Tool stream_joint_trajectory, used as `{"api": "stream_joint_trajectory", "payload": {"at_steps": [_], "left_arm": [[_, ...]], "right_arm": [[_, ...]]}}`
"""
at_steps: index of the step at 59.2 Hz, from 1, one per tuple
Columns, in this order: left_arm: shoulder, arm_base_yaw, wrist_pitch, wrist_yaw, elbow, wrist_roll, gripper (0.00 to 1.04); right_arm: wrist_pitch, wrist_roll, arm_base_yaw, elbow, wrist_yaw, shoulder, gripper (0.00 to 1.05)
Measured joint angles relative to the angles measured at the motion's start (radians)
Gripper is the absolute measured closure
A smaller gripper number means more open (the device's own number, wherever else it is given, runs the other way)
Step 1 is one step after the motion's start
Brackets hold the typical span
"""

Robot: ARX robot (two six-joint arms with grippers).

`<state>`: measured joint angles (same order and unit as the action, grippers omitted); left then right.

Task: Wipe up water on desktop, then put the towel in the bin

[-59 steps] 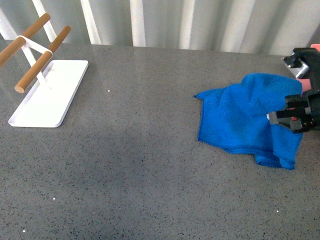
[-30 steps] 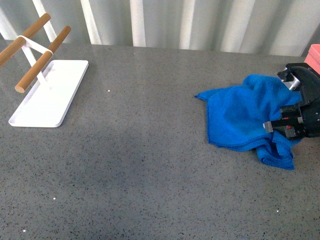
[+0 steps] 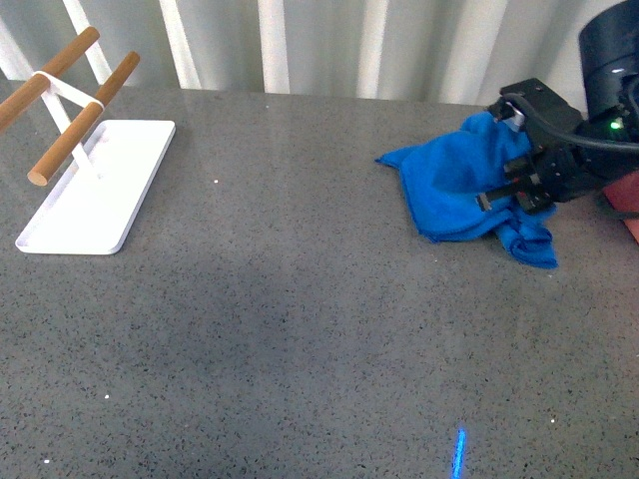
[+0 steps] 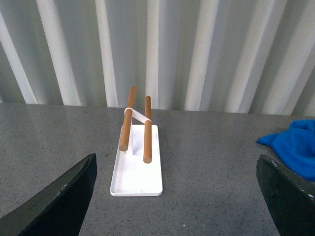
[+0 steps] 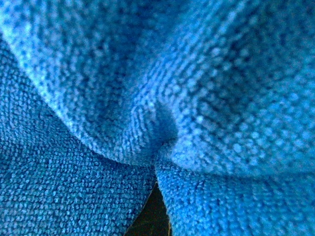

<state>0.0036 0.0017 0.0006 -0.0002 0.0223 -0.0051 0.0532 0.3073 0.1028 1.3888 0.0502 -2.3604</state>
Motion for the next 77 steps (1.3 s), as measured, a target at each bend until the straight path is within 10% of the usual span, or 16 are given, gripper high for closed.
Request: {"api": "stream_joint_trajectory", "payload": {"at_steps": [20, 39, 77], "left_arm": [[0.0, 0.0, 0.0, 0.0, 0.0, 0.0, 0.07], [0.0, 0.0, 0.0, 0.0, 0.0, 0.0, 0.07], [0.0, 0.0, 0.0, 0.0, 0.0, 0.0, 0.07]], "right_arm": [[-0.055, -0.077, 0.192, 0.135, 0.137, -0.069, 1.02], [0.002, -0.021, 0.272, -0.171, 0.25, 0.104, 1.02], [-0.157, 0.414, -0.162, -0.503, 0.285, 0.454, 1.02]]}}
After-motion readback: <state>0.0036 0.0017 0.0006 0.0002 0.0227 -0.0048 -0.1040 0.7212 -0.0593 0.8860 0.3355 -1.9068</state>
